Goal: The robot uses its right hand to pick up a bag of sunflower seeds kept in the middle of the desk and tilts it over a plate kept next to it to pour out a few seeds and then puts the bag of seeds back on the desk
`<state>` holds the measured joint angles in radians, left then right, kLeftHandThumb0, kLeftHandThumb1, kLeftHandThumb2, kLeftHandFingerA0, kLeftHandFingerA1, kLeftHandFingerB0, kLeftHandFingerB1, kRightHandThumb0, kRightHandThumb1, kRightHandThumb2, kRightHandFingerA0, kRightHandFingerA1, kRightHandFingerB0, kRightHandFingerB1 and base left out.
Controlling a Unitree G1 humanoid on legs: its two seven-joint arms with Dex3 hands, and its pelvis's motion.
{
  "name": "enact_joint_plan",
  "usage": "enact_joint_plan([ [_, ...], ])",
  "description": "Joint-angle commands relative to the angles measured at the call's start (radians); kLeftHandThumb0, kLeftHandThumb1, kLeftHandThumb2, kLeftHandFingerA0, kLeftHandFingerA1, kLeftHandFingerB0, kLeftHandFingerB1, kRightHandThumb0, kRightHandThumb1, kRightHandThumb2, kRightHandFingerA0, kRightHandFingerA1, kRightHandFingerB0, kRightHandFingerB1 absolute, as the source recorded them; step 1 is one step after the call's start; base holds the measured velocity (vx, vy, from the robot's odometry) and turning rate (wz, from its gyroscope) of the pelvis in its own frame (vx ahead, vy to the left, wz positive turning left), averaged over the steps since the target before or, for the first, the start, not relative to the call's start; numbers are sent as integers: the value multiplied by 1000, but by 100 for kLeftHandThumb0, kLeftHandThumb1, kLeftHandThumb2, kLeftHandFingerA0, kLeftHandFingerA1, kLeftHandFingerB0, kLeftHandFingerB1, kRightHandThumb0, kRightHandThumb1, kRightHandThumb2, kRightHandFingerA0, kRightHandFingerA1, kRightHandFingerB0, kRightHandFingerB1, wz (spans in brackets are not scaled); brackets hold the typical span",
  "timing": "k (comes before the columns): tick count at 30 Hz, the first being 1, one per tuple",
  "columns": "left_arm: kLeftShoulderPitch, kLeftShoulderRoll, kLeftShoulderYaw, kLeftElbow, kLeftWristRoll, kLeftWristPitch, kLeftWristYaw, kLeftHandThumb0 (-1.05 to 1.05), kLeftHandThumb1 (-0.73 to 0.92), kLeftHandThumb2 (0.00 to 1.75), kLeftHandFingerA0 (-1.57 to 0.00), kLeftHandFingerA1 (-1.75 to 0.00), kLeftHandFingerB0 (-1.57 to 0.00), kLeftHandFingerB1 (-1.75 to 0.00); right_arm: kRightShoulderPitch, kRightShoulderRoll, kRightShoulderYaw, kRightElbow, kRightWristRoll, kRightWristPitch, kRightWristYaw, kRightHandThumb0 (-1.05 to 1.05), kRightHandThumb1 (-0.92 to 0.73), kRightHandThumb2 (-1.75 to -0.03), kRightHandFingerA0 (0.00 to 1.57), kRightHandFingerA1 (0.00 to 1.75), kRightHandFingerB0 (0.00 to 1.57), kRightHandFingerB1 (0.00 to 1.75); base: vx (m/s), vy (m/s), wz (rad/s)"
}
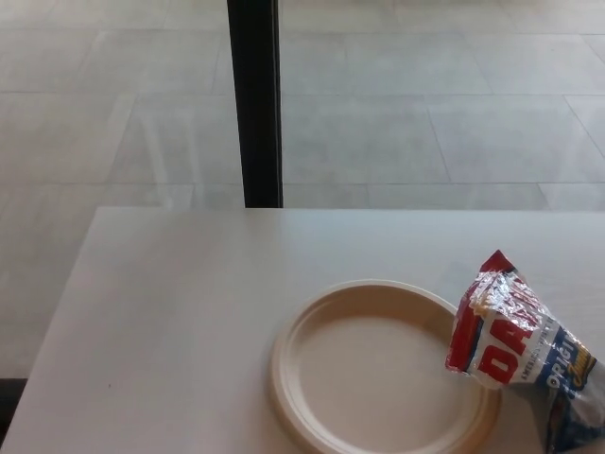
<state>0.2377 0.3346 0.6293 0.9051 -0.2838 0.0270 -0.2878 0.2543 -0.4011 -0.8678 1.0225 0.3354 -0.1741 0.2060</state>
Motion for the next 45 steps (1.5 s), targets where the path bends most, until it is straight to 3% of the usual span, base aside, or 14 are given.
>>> enact_joint_plan([
  [1,-22,42,24,-3,-56,6,-28,-81,68,113,-2,-56,0,-34,-80,-102,-66,-7,115,-9,17,-71,-52,-82,0,5,1,14,0,0,0],
  [2,-29,36,34,-24,-68,10,-13,-73,87,72,0,-75,0,-38,-109,-132,-63,-62,104,-35,-5,-70,-50,-80,0,8,0,6,0,0,0],
  [3,-33,36,37,-29,-69,13,-3,-75,86,72,0,-76,0,-38,-126,-143,-60,-125,94,-10,-48,-61,-50,-83,0,16,0,13,0,0,0],
  [5,-30,39,35,-33,-68,13,-7,-75,87,75,-2,-70,-1,-35,-145,-146,-61,-194,96,9,-72,-69,-50,-82,0,13,0,7,0,0,0],
  [6,-21,33,32,-54,-72,12,-18,-83,68,116,-4,-59,-1,-36,-159,-167,-39,-287,92,29,-44,-74,-52,-81,0,10,0,1,0,0,0],
  [7,-55,28,29,51,-61,-36,-9,-76,65,60,-37,-56,-33,-35,-163,-169,-37,-320,96,51,-47,-71,-50,-81,0,14,0,6,0,0,0],
  [13,-122,30,9,268,-32,-150,-8,-76,65,60,-40,-57,-36,-36,-209,-209,55,-593,103,111,59,-86,-54,-86,0,10,0,1,0,0,0],
  [15,-124,32,-1,275,-26,-148,-2,-72,66,60,-39,-56,-35,-35,-244,-239,133,-688,82,164,86,-75,-45,-90,0,28,0,30,0,0,0],
  [20,-131,31,-21,294,-18,-175,-16,-75,65,60,-40,-61,-37,-39,-232,-292,288,-894,28,227,160,-92,-56,-89,0,6,0,3,0,0,0],
  [26,-131,34,-44,299,-11,-187,-24,-75,68,61,-37,-54,-33,-34,-210,-287,388,-1008,14,257,171,-81,-49,-88,0,14,0,9,0,0,0],
  [40,-149,36,-60,321,-33,-196,-28,-75,66,60,-39,-56,-34,-36,-243,-329,672,-992,-187,216,173,-94,-54,-90,0,9,0,0,0,0,0],
  [41,-148,38,-68,325,-25,-203,-26,-75,68,61,-38,-55,-34,-36,-250,-328,685,-975,-198,209,175,-82,-54,-75,0,16,0,12,0,0,0],
  [42,-155,32,-50,323,-49,-192,-30,-73,66,60,-39,-57,-34,-36,-285,-319,735,-904,-259,177,155,-98,-62,-102,0,14,0,7,0,0,0],
  [45,-154,30,-48,319,-54,-197,-44,-76,65,60,-37,-58,-31,-37,-295,-316,746,-884,-269,169,151,-99,-63,-102,0,13,1,8,0,0,0],
])
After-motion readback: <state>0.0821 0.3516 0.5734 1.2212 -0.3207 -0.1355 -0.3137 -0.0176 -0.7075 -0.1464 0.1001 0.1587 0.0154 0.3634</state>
